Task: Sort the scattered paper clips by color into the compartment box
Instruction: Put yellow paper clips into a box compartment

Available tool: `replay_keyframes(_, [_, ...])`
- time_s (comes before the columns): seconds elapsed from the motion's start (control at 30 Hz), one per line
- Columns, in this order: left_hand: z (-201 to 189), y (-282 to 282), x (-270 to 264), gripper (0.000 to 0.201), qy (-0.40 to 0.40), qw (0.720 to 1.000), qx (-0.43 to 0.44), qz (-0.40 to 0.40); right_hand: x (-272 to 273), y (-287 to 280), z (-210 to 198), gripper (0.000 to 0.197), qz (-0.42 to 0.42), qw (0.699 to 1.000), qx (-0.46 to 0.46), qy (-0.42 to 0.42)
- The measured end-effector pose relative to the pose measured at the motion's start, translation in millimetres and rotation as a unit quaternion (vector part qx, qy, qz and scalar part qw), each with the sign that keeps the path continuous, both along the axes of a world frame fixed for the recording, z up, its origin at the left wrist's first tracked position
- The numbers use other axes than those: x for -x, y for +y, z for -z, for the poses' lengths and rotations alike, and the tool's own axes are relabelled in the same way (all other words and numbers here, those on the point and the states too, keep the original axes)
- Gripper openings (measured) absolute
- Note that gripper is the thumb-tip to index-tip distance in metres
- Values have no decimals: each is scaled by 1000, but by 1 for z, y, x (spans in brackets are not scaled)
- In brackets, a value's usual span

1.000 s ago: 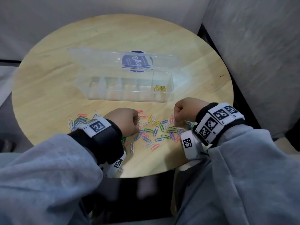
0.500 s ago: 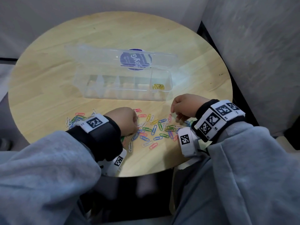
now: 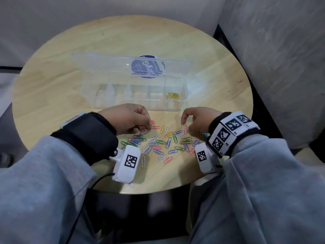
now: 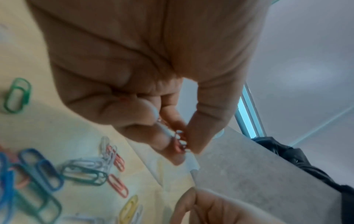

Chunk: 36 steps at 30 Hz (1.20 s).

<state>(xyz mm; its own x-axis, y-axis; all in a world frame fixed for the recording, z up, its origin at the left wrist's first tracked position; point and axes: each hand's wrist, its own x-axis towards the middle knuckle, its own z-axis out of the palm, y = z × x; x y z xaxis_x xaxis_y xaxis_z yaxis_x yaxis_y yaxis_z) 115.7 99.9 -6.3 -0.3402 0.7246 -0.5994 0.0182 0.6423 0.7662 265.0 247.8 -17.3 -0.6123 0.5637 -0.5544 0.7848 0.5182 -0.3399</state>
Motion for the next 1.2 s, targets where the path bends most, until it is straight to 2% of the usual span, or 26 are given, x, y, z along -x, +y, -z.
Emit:
replay_keyframes(0.13, [-3,2,-2,23,-98,993,-32,-53,1,-3,5,17,-40,998,-40,-22])
replay_keyframes(0.27, [-3,5,-4,26,-113,992,-23,-54,4,-3,8,14,-56,997,-50,-23])
replay_keyframes(0.33, [0,7,-6,21,-82,996,1,-39,4,-2,7,8,-55,998,-39,-13])
replay_keyframes(0.43, [8,7,-10,20,62,996,37,60,3,2,0,5,-37,999,-12,21])
replay_keyframes(0.53, [13,3,-19,8,204,958,74,189,1,8,-8,8,-23,999,-19,31])
replay_keyframes(0.57, [14,2,-22,5,235,945,88,211,1,9,-9,6,-13,999,-14,29])
replay_keyframes(0.63, [16,0,-29,10,278,926,103,232,-1,10,-12,13,13,999,15,27])
replay_keyframes(0.7, [18,0,-35,13,301,915,107,245,-2,12,-14,21,57,995,62,51])
replay_keyframes(0.8, [20,-1,-37,12,333,903,102,251,-4,12,-19,23,109,981,128,96])
replay_keyframes(1.0, [22,1,-41,8,371,883,102,271,-10,8,-20,24,145,966,179,120])
replay_keyframes(1.2, [27,3,-39,11,354,888,111,272,-7,5,-18,26,160,956,218,116])
